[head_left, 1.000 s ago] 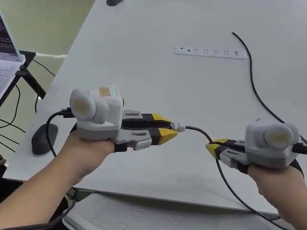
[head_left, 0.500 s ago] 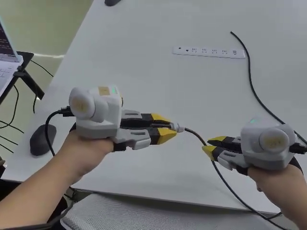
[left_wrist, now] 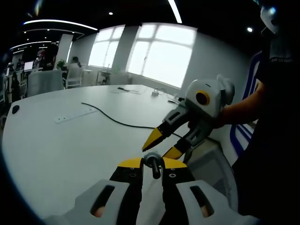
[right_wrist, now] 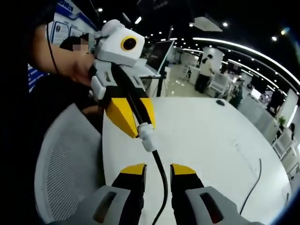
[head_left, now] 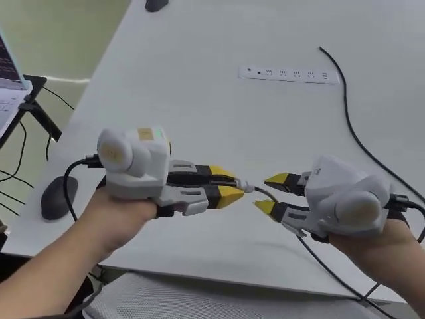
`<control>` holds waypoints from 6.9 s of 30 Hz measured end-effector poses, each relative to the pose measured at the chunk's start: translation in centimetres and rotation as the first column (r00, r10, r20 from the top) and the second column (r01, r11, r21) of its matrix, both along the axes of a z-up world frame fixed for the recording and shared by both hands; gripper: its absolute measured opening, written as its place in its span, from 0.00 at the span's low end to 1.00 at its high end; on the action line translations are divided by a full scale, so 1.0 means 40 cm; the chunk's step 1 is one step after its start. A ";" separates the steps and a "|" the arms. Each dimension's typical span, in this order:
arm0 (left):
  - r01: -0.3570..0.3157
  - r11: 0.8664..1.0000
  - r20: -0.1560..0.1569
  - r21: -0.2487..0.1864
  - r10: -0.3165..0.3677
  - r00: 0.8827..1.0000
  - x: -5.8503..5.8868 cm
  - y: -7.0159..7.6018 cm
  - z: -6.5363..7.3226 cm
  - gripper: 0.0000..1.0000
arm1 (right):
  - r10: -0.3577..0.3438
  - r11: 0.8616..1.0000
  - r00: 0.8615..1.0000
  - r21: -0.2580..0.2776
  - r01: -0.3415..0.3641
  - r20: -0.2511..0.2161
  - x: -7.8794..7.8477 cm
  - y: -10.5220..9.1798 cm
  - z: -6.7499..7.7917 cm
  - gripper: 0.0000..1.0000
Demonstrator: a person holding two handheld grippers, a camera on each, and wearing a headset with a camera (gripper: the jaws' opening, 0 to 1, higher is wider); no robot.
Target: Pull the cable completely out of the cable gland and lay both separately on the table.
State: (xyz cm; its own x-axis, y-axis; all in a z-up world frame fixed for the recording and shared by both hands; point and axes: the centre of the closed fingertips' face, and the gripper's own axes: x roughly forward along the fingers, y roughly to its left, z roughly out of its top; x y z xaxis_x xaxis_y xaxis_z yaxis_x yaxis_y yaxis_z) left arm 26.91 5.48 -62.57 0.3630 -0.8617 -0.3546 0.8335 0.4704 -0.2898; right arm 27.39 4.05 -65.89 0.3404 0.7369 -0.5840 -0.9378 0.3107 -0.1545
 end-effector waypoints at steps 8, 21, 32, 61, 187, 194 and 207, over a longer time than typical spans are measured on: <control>-0.001 1.000 0.001 0.001 0.001 1.000 -0.005 -0.002 0.000 0.14 | 0.044 0.999 0.999 -0.007 -0.044 0.028 0.003 0.022 0.009 0.12; -0.014 1.000 -0.010 -0.001 0.014 1.000 -0.015 -0.006 -0.001 0.14 | 0.061 0.998 0.998 -0.017 -0.061 0.028 -0.007 0.020 0.000 0.01; -0.025 1.000 -0.008 0.002 0.025 1.000 -0.028 -0.007 0.007 0.14 | 0.069 0.998 0.998 -0.003 -0.069 0.008 -0.025 0.021 -0.004 0.00; -0.096 0.994 0.001 -0.046 0.096 0.995 -0.040 -0.019 0.044 0.15 | -0.103 0.995 0.981 -0.015 0.102 -0.163 -0.034 -0.137 -0.092 0.00; -0.165 0.986 -0.034 0.024 0.166 0.986 0.023 0.359 -0.456 0.16 | 0.073 0.939 0.967 -0.309 -0.149 -0.243 0.246 0.391 -0.399 0.00; -0.162 0.986 -0.025 0.027 0.163 0.986 0.024 0.359 -0.455 0.16 | 0.074 0.936 0.969 -0.318 -0.149 -0.235 0.242 0.391 -0.400 0.04; -0.153 0.988 -0.040 0.030 0.154 0.987 0.025 0.360 -0.468 0.16 | 0.046 0.943 0.973 -0.311 -0.117 -0.227 0.242 0.382 -0.377 0.13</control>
